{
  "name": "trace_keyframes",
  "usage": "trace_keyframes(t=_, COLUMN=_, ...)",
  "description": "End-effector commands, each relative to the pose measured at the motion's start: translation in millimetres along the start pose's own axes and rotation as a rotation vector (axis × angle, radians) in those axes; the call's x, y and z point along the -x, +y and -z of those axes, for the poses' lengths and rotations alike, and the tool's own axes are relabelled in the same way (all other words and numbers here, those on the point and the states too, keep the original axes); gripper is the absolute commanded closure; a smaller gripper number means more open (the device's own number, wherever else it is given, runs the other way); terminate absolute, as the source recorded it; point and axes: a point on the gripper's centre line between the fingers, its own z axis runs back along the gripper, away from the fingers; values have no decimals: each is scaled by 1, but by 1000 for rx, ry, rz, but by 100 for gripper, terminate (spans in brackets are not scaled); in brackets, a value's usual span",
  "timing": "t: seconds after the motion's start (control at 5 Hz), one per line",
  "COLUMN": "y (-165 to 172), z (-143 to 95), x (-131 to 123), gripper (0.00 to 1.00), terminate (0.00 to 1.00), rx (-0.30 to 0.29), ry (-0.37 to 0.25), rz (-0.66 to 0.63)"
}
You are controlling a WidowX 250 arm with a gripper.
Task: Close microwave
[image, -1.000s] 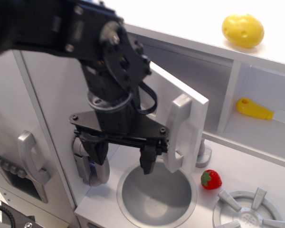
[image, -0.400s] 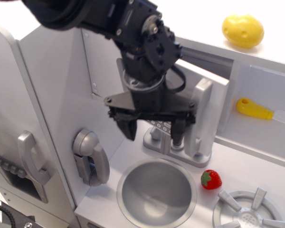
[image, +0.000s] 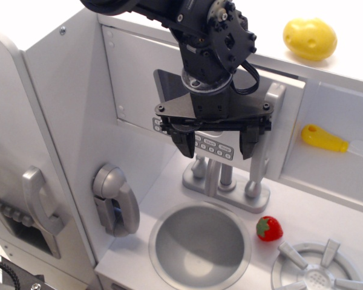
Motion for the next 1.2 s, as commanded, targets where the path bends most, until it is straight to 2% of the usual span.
trace_keyframes(t=0.0, y=-7, z=-15, x=-19, gripper=0, terminate=0, rx=46, ry=-114, rz=-3)
trace_keyframes(t=0.4, y=-2, z=-10, x=-15, gripper=0, terminate=0, rx=36, ry=-119, rz=1)
trace_keyframes(t=0.8, y=48, z=-24, x=30, gripper=0, terminate=0, rx=-12, ry=36, rz=94)
trace_keyframes(t=1.0, y=69, z=-29, x=39, gripper=0, terminate=100, rx=-14, ry=71, rz=107)
